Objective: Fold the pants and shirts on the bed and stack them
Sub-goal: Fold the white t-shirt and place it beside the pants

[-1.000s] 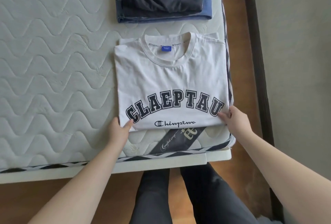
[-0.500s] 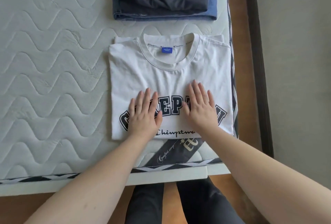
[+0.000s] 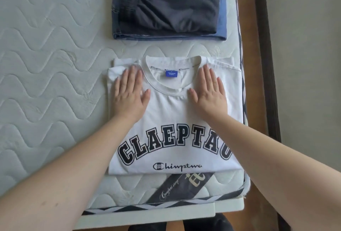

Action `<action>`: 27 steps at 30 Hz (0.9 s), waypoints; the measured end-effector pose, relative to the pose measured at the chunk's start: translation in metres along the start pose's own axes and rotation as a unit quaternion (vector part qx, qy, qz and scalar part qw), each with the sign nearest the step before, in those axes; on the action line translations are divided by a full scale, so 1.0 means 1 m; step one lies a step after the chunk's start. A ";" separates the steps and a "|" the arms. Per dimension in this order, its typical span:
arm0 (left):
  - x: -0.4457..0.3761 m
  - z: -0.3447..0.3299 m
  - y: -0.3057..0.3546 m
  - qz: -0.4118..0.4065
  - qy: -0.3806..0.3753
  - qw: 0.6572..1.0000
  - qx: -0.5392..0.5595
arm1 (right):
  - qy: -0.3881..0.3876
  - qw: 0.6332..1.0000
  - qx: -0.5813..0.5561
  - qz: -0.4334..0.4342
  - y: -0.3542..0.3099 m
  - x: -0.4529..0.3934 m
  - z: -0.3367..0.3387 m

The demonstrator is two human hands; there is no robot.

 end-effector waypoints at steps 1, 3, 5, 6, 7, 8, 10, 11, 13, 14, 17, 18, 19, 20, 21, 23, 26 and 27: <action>-0.008 -0.002 -0.001 0.002 -0.003 1.000 -0.009 | 0.000 1.000 -0.003 -0.008 0.002 -0.010 -0.002; -0.017 -0.004 -0.005 -0.011 0.004 1.000 -0.023 | 0.007 0.999 -0.013 -0.041 0.014 -0.022 -0.004; -0.018 -0.007 -0.008 -0.028 0.021 0.999 -0.021 | 0.020 0.998 -0.016 -0.051 0.022 -0.026 -0.005; -0.016 -0.009 -0.009 -0.028 0.032 0.999 -0.017 | 0.024 0.999 -0.011 -0.045 0.023 -0.025 -0.006; -0.015 -0.010 -0.010 -0.026 0.041 0.999 -0.012 | 0.027 0.999 -0.006 -0.040 0.022 -0.026 -0.007; -0.016 -0.011 -0.011 -0.024 0.044 0.999 -0.007 | 0.026 0.999 -0.002 -0.037 0.021 -0.026 -0.008; -0.018 -0.012 -0.012 -0.032 0.039 0.999 0.006 | 0.012 0.999 0.002 -0.031 0.020 -0.028 -0.010; -0.018 -0.011 -0.013 -0.040 0.037 0.998 0.017 | 0.004 1.000 0.005 -0.029 0.020 -0.029 -0.011; -0.018 -0.011 -0.014 -0.048 0.038 0.998 0.036 | -0.009 0.999 0.011 -0.028 0.022 -0.029 -0.013; -0.019 -0.011 -0.015 -0.047 0.037 0.997 0.040 | -0.012 0.999 0.013 -0.029 0.023 -0.030 -0.014; -0.019 -0.013 -0.016 -0.038 0.017 0.999 0.024 | -0.016 0.999 0.021 -0.029 0.023 -0.031 -0.018; -0.019 -0.014 -0.016 -0.037 0.008 0.999 0.011 | -0.018 0.999 0.023 -0.029 0.023 -0.032 -0.020; -0.020 -0.015 -0.016 -0.037 -0.002 0.999 0.000 | -0.021 0.999 0.025 -0.029 0.024 -0.033 -0.021; -0.020 -0.016 -0.017 -0.039 -0.009 0.999 -0.009 | -0.023 0.999 0.026 -0.029 0.025 -0.033 -0.022; -0.021 -0.016 -0.017 -0.042 -0.014 0.999 -0.013 | -0.024 0.999 0.027 -0.028 0.025 -0.033 -0.022; -0.021 -0.016 -0.016 -0.048 -0.025 0.998 -0.015 | -0.030 0.999 0.029 -0.026 0.025 -0.033 -0.022; -0.021 -0.015 -0.015 -0.048 -0.032 0.998 -0.017 | -0.037 0.999 0.032 -0.023 0.024 -0.034 -0.022; -0.021 -0.016 -0.014 -0.045 -0.033 0.998 -0.018 | -0.039 0.998 0.033 -0.024 0.025 -0.034 -0.022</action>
Point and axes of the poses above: each hand's wrist, its own x-axis away from the middle knuckle, its own z-axis out of the back of the hand, y = z × x, the point moved 3 cm from there along -x, towards the middle knuckle, and after that the axes turned 12 degrees about x, right-handed, at the moved point
